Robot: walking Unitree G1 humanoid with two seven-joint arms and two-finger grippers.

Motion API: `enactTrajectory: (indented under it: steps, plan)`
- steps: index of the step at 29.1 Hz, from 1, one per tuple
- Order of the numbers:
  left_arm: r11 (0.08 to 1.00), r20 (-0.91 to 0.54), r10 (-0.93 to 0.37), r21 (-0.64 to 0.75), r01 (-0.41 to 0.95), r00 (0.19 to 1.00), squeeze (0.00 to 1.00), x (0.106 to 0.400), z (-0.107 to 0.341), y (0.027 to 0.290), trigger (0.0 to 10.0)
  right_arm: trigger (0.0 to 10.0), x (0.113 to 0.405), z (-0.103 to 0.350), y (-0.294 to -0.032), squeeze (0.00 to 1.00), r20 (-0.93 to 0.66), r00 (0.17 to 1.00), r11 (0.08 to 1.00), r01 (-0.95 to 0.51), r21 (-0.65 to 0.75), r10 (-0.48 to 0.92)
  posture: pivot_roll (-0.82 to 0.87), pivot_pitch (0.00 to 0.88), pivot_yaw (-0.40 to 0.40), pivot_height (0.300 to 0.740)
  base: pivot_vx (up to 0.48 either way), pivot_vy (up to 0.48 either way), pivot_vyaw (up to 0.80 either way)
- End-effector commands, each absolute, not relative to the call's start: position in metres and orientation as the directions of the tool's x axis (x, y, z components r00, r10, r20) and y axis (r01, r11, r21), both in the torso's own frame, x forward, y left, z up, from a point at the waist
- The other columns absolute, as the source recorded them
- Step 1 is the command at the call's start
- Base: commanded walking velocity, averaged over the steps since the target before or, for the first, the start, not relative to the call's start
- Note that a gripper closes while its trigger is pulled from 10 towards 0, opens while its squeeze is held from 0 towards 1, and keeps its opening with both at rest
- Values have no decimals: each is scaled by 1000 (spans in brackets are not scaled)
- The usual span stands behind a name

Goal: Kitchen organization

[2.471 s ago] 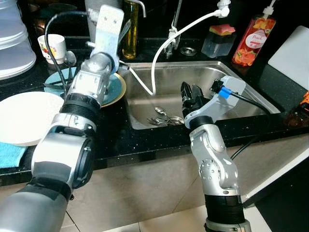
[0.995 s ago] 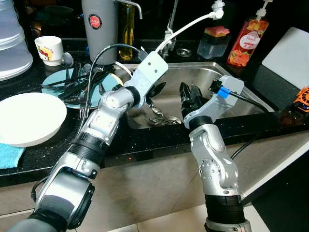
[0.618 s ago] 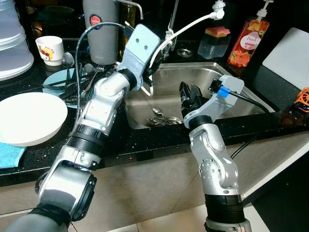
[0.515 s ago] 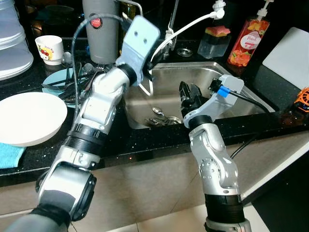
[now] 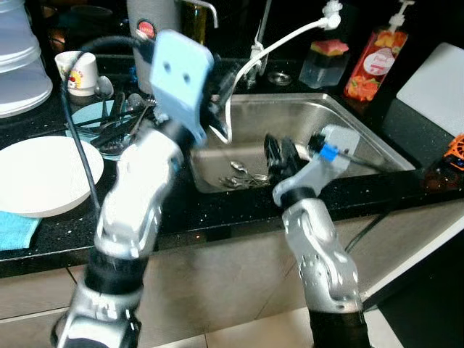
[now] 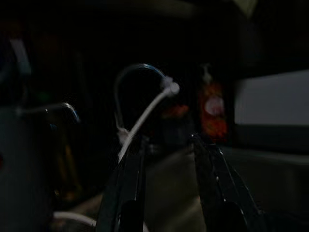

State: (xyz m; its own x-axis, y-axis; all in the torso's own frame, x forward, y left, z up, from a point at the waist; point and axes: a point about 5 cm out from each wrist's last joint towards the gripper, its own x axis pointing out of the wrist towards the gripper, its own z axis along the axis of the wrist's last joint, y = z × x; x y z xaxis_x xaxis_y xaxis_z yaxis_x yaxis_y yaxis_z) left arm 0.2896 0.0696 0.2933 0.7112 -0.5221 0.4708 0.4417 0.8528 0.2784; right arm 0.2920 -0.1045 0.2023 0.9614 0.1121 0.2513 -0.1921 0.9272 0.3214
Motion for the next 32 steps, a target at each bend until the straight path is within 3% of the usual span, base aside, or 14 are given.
enactTrajectory:
  steps: [1,10,17,21,32]
  plan:
    - [832,455,-555,304,464,696,0,281,285,59,10000,10000,285,198,-111,0,230,968,939,-171,299,103,216,44,-86,740,0,0,0]
    - [856,389,-512,300,420,766,0,272,254,62,10000,10000,264,172,-139,0,134,991,957,-11,288,-29,202,37,-73,740,0,0,0]
    - [883,371,-449,326,339,813,0,280,238,69,10000,10000,271,175,-125,0,154,988,960,-62,273,20,207,25,-83,740,0,0,0]
    - [885,410,-438,355,302,800,0,281,243,67,10000,10000,280,185,-113,0,188,980,953,-112,283,60,215,30,-90,740,0,0,0]
    - [879,390,-450,353,321,803,0,279,236,61,10000,10000,277,184,-108,0,181,981,940,-121,318,65,204,35,-83,740,0,0,0]
